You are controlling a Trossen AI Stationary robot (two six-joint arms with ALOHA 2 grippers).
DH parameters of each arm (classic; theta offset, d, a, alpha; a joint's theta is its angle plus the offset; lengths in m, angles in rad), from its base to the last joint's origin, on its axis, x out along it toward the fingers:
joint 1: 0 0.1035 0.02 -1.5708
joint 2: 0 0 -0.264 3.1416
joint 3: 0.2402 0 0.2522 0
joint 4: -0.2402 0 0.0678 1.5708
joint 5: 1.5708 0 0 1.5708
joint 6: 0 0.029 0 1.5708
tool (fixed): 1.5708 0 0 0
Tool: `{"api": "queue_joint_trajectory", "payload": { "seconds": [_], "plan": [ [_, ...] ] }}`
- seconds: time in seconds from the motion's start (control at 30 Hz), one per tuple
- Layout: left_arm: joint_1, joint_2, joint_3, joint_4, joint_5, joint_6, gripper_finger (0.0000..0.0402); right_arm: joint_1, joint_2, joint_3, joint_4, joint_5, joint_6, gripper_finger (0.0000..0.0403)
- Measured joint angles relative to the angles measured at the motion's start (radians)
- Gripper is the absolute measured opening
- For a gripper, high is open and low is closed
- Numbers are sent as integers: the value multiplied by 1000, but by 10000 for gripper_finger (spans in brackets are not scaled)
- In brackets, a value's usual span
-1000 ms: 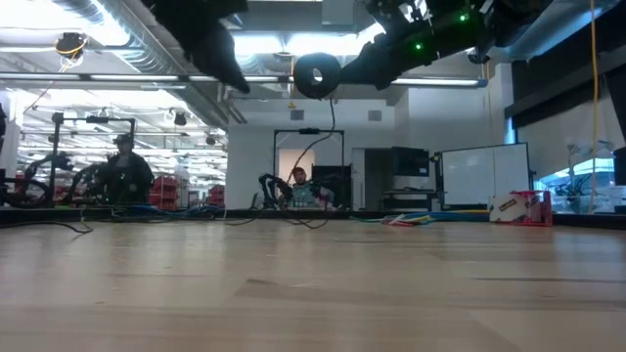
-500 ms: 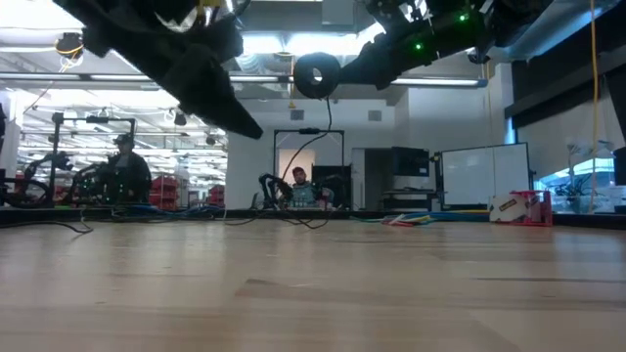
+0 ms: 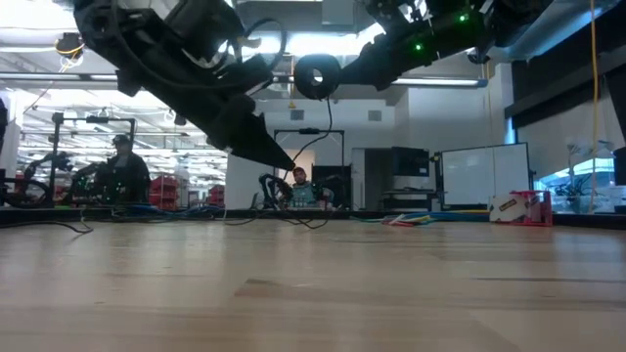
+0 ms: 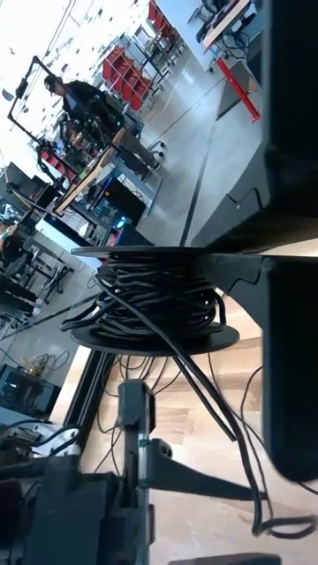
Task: Coiling cords
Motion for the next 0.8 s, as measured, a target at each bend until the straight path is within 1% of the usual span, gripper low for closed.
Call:
{"api": "queue_joint_trajectory", "payload": {
  "seconds": [0.1, 0.17, 0.23, 0.33, 0.37, 0.5, 0.6, 0.73, 0.8],
  "plan": [
    [8, 15, 4, 2, -1, 2, 126, 0, 0, 0, 0, 0, 0, 7],
    [8, 17, 4, -2, -1, 10, 113, 0, 0, 0, 0, 0, 0, 7],
    [8, 16, 4, 4, -1, 16, 85, 0, 0, 0, 0, 0, 0, 7],
    [11, 16, 4, 29, 0, 28, 26, 0, 0, 0, 3, 0, 0, 7],
    [14, 16, 5, 43, 0, 33, 14, 0, 0, 0, 4, 0, 0, 7],
    [41, 15, 5, 38, -15, 37, 9, 0, 0, 0, 5, -1, 0, 7],
    [69, 15, 5, 28, -74, 38, 3, 0, 0, 0, 12, -22, 1, 7],
    [122, 15, 2, 8, -169, 39, 5, 0, 0, 0, 26, -61, 14, 7],
    [150, 15, -2, -1, -186, 35, 3, 0, 0, 0, 26, -79, 20, 7]
  ]
}}
